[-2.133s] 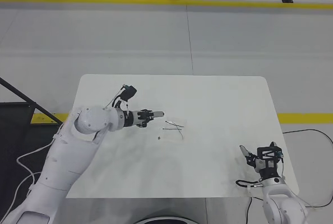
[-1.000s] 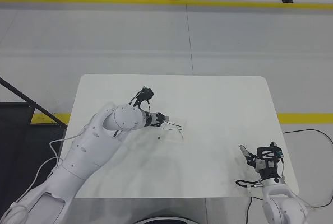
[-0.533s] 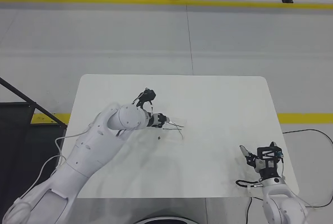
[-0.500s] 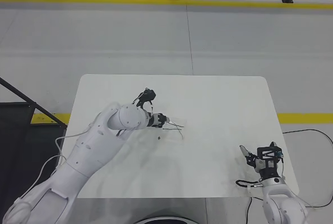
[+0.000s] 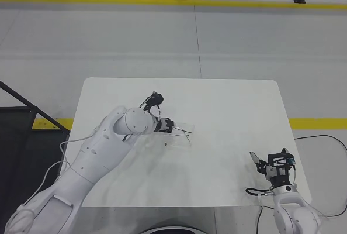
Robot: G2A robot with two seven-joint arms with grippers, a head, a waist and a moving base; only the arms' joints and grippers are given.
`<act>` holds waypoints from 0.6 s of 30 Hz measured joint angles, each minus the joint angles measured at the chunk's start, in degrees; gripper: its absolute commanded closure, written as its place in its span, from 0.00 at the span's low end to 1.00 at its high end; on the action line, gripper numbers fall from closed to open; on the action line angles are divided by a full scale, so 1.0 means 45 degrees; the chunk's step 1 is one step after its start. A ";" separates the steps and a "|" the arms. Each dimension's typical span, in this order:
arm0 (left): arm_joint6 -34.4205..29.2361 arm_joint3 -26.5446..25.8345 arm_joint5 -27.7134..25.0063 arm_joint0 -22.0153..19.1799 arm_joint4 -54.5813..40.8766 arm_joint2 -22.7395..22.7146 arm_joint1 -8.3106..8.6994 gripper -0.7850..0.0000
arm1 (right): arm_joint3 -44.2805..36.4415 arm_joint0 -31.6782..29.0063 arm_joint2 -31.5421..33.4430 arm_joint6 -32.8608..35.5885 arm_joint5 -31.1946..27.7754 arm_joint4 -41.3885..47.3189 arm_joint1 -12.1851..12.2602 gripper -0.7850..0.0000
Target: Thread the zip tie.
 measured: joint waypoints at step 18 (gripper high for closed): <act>-0.0256 -0.0745 -0.0213 0.0484 0.0125 -0.0768 0.0173 1.00 | 0.0000 0.0000 0.0000 0.0000 0.0000 0.0000 0.0000 0.00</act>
